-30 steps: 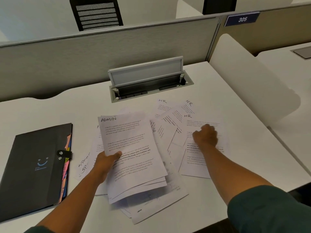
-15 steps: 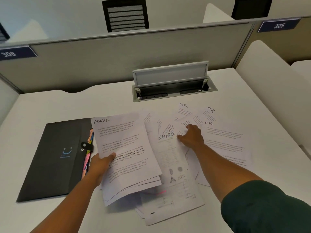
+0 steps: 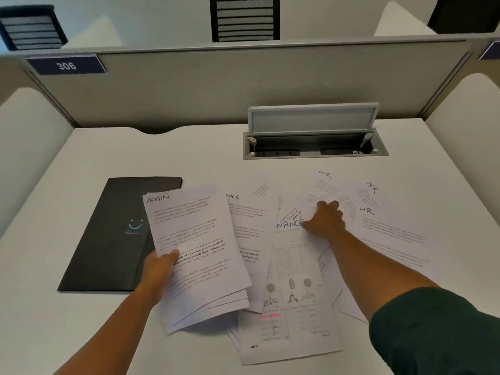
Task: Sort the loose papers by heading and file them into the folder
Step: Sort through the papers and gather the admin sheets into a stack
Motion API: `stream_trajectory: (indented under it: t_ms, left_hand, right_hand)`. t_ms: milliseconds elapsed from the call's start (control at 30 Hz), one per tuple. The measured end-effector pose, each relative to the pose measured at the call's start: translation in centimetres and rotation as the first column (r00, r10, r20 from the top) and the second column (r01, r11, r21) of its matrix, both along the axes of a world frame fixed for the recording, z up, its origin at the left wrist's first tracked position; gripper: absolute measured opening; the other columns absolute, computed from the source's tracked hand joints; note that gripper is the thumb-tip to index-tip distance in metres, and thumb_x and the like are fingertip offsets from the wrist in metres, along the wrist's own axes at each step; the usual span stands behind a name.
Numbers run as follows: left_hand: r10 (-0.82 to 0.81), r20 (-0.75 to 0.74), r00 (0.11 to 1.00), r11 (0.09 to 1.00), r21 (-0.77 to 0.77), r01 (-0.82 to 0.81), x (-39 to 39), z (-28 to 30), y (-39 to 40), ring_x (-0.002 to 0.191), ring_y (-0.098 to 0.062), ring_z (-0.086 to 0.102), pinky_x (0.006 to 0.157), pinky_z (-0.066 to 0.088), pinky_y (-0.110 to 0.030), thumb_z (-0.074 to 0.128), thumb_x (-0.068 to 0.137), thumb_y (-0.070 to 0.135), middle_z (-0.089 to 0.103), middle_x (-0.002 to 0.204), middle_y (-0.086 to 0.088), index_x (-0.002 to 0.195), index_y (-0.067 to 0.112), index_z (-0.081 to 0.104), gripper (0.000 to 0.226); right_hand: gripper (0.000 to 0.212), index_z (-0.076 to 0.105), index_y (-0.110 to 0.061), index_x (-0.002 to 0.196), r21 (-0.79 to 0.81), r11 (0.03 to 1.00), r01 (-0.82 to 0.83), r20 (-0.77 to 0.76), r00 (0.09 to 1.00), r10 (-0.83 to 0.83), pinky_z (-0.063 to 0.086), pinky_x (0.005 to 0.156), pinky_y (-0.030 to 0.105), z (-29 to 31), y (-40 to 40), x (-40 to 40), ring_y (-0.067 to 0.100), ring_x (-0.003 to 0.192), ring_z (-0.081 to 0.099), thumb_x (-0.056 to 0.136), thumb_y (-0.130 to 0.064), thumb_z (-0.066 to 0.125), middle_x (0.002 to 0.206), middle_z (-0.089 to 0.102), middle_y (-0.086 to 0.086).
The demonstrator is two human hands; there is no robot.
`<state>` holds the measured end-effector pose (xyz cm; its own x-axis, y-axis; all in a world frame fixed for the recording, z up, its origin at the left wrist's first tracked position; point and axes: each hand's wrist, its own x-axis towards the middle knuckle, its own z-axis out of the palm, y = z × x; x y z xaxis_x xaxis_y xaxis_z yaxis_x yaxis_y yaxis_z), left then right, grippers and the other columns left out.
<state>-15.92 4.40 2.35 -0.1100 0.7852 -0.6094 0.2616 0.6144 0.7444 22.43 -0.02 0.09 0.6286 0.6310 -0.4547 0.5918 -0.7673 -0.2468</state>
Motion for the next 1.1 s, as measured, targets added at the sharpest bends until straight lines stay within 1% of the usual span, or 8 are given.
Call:
stream_trajectory:
  t_ms: [67,133,233,333,533,800,967,1100]
  left_hand:
    - [-0.001,-0.007,1.000,1.000,-0.002,0.001,-0.2,-0.1,0.0,0.086,-0.023,0.064,0.070,0.053,-0.040,0.056,0.099,0.018,0.064,0.111,-0.007,0.124,0.016,0.052,0.025]
    - [-0.002,-0.004,1.000,1.000,-0.003,0.002,-0.3,-0.3,0.0,0.087,-0.023,0.064,0.072,0.052,-0.041,0.056,0.099,0.020,0.064,0.112,-0.007,0.124,0.017,0.052,0.025]
    - [0.017,0.002,1.000,1.000,-0.009,-0.017,-0.3,-0.6,0.1,0.088,-0.024,0.064,0.074,0.052,-0.043,0.057,0.099,0.019,0.065,0.114,-0.008,0.125,0.017,0.053,0.026]
    - [0.020,0.009,1.000,1.000,-0.023,-0.019,0.0,-0.9,0.2,0.087,-0.023,0.063,0.077,0.051,-0.044,0.057,0.099,0.018,0.064,0.116,-0.009,0.127,0.015,0.053,0.029]
    - [-0.016,0.052,0.999,1.000,-0.001,0.016,1.6,-0.7,0.1,0.103,-0.026,0.056,0.095,0.047,-0.050,0.055,0.100,0.013,0.059,0.121,-0.005,0.130,0.017,0.049,0.032]
    - [-0.106,0.071,0.992,0.994,-0.013,0.107,3.5,-1.3,-0.4,0.086,-0.021,0.059,0.081,0.048,-0.043,0.054,0.100,0.018,0.060,0.117,-0.007,0.124,0.019,0.049,0.024]
    - [-0.119,0.078,0.990,0.993,0.018,0.118,3.7,-1.0,-0.3,0.098,-0.026,0.059,0.083,0.049,-0.044,0.053,0.100,0.017,0.061,0.124,-0.009,0.132,0.017,0.049,0.032]
    - [-0.056,0.088,0.995,0.995,0.083,0.049,3.4,-0.5,-0.2,0.105,-0.026,0.055,0.087,0.046,-0.043,0.053,0.099,0.012,0.058,0.122,-0.004,0.136,0.015,0.049,0.037]
  right_hand:
    - [0.080,0.037,-0.015,0.137,-0.027,0.999,0.047,-0.037,0.998,-0.048,0.040,0.102,0.048,-0.1,0.4,0.0,0.033,0.125,0.044,0.075,-0.048,0.074,0.136,0.041,0.011]
    - [0.059,0.047,-0.020,0.130,-0.008,0.999,0.054,-0.024,0.998,-0.054,0.037,0.099,0.046,-0.2,0.5,0.3,0.030,0.119,0.050,0.079,-0.037,0.069,0.127,0.053,0.007]
    - [0.026,0.061,-0.023,0.111,0.143,0.987,0.072,0.050,0.996,-0.080,0.036,0.092,0.042,-0.6,0.2,0.6,0.025,0.100,0.054,0.085,-0.018,0.058,0.114,0.059,0.005]
    - [0.016,0.062,-0.022,0.098,0.256,0.957,0.134,0.045,0.988,-0.150,0.047,0.088,0.042,-0.6,-1.3,1.2,0.023,0.088,0.054,0.085,-0.013,0.057,0.106,0.062,0.006]
    - [0.040,0.054,-0.013,0.128,0.085,0.913,0.400,0.035,0.914,-0.404,0.042,0.098,0.048,0.4,-4.8,3.5,0.033,0.112,0.054,0.088,-0.020,0.054,0.124,0.053,0.015]
    - [0.044,0.052,-0.007,0.127,-0.041,0.767,0.640,0.068,0.768,-0.637,0.039,0.100,0.050,0.9,-9.7,5.1,0.034,0.114,0.050,0.088,-0.026,0.059,0.124,0.046,0.017]
    - [0.062,0.041,-0.009,0.131,-0.012,0.750,0.661,0.123,0.745,-0.655,0.037,0.102,0.050,1.1,-10.5,4.8,0.034,0.123,0.040,0.082,-0.033,0.069,0.134,0.038,0.017]
    - [0.051,0.048,-0.009,0.124,0.131,0.843,0.522,0.167,0.826,-0.538,0.043,0.095,0.047,1.1,-9.3,3.3,0.034,0.118,0.042,0.080,-0.024,0.068,0.128,0.043,0.017]
